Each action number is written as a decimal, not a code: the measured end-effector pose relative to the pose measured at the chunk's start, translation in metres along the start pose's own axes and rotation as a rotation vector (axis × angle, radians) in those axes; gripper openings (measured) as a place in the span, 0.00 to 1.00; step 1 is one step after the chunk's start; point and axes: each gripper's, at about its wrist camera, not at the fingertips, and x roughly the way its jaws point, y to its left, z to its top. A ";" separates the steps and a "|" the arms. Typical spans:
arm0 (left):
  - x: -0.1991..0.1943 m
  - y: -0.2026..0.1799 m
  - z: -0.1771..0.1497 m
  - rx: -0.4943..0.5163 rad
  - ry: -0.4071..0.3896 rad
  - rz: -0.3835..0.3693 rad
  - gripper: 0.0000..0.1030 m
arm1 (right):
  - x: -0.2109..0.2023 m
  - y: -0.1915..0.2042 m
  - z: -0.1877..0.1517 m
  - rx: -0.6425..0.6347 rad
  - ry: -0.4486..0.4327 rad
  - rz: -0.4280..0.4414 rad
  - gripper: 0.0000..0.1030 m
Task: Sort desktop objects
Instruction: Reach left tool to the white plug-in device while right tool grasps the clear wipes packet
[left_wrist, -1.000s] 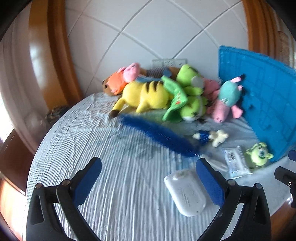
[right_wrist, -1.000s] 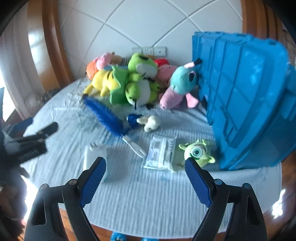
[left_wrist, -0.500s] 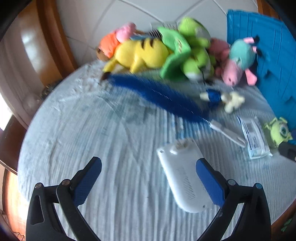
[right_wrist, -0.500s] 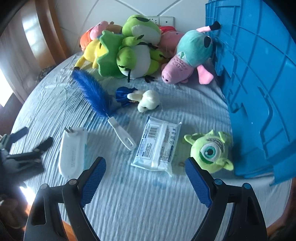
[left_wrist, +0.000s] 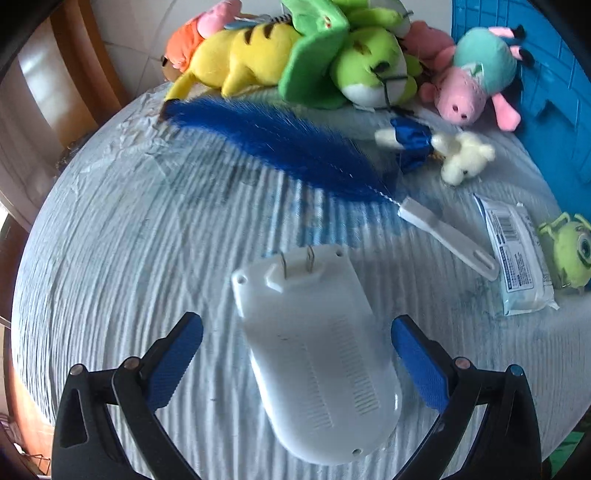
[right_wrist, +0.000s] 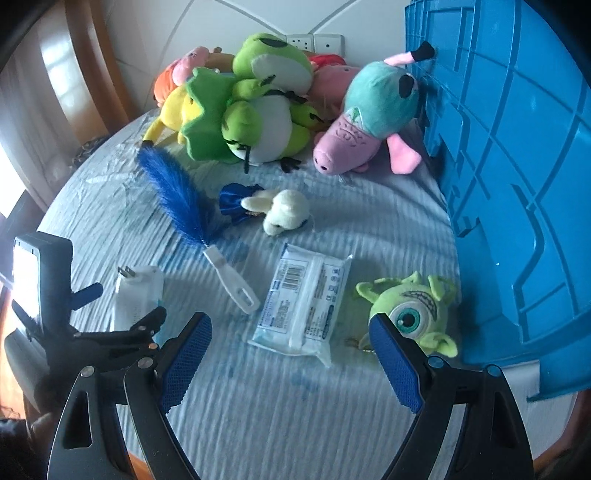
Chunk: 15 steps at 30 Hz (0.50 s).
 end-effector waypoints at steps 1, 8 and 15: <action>0.002 -0.001 0.000 -0.003 0.005 0.003 1.00 | 0.003 -0.002 0.000 0.002 0.007 0.002 0.85; 0.012 0.002 0.001 -0.037 0.034 0.000 1.00 | 0.027 -0.009 0.000 -0.013 0.044 -0.002 0.85; 0.014 0.005 0.001 -0.012 0.029 -0.007 1.00 | 0.065 -0.008 0.008 -0.001 0.099 -0.057 0.85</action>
